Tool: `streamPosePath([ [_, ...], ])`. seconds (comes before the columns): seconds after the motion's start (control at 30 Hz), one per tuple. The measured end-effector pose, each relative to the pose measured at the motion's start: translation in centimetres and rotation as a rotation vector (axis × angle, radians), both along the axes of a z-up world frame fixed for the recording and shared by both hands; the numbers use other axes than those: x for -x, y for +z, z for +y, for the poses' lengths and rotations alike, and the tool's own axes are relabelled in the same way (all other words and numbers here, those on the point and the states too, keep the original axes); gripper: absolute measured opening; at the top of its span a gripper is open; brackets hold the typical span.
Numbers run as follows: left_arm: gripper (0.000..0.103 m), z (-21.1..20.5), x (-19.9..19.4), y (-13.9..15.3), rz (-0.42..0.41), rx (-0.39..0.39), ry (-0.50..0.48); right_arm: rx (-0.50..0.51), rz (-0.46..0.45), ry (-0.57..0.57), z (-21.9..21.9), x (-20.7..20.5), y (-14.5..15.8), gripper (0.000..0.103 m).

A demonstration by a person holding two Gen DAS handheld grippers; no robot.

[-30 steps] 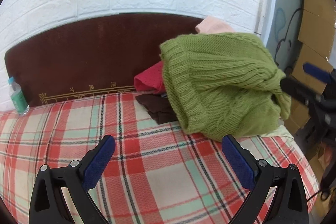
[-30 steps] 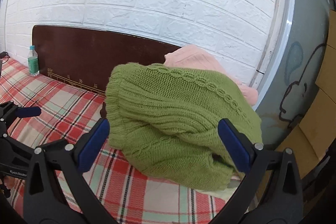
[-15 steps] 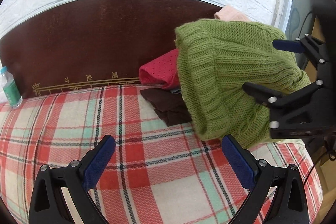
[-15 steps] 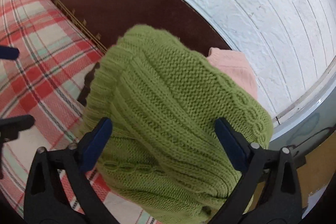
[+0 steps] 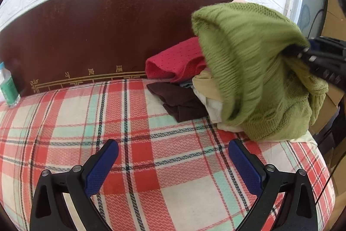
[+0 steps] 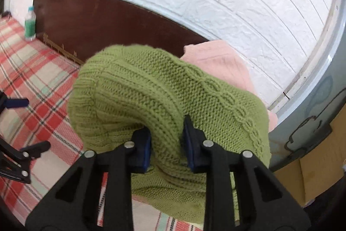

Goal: Fold clothes
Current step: 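Grasp the green sweater with the right gripper, then lift the green sweater with the right gripper and shake it loose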

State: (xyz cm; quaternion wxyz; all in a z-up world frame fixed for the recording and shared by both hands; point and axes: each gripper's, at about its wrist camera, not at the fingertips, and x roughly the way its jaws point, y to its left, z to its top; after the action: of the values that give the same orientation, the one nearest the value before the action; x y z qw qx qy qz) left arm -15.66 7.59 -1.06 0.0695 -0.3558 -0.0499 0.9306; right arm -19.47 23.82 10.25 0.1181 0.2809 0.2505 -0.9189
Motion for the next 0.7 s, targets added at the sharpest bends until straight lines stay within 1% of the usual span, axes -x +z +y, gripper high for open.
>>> streamPosePath([
  [0.1, 0.103, 0.4, -0.5, 0.7, 0.01, -0.034, -0.042, 0.168, -0.005, -0.009, 2.6, -1.6, 3.5, 0.027],
  [0.17, 0.103, 0.8, -1.1, 1.2, 0.019, -0.054, -0.069, 0.259, -0.005, -0.002, 4.1, -2.6, 5.5, 0.026],
  [0.27, 0.103, 1.2, -2.3, 2.6, 0.059, -0.065, -0.091, 0.401, -0.008, 0.021, 6.3, -4.3, 8.5, 0.026],
  [0.3, 0.103, 1.2, -2.8, 3.0, 0.071, -0.075, -0.102, 0.434, -0.001, 0.033, 6.6, -5.0, 9.4, 0.025],
  [0.33, 0.103, 1.1, -3.3, 3.5, 0.097, -0.106, -0.121, 0.465, 0.007, 0.045, 6.8, -5.7, 10.3, 0.025],
  [0.4, 0.103, 0.7, -4.5, 4.5, 0.117, -0.146, -0.162, 0.523, 0.023, 0.068, 7.2, -7.1, 12.0, 0.025],
  [0.47, 0.103, -0.1, -5.9, 5.7, 0.085, -0.166, -0.251, 0.576, 0.021, 0.091, 6.9, -8.6, 13.3, 0.025],
  [0.57, 0.103, -2.8, -8.3, 8.3, 0.136, -0.249, -0.326, 0.639, 0.012, 0.137, 5.9, -10.7, 14.8, 0.025],
  [0.63, 0.103, -4.6, -9.8, 9.7, 0.154, -0.298, -0.373, 0.674, 0.004, 0.172, 5.1, -12.1, 15.6, 0.025],
  [0.67, 0.103, -5.5, -10.6, 10.4, 0.163, -0.323, -0.398, 0.674, -0.015, 0.178, 4.4, -12.3, 15.0, 0.025],
  [0.7, 0.103, -6.4, -11.6, 10.9, 0.177, -0.327, -0.415, 0.673, -0.035, 0.184, 3.5, -12.5, 14.2, 0.025],
])
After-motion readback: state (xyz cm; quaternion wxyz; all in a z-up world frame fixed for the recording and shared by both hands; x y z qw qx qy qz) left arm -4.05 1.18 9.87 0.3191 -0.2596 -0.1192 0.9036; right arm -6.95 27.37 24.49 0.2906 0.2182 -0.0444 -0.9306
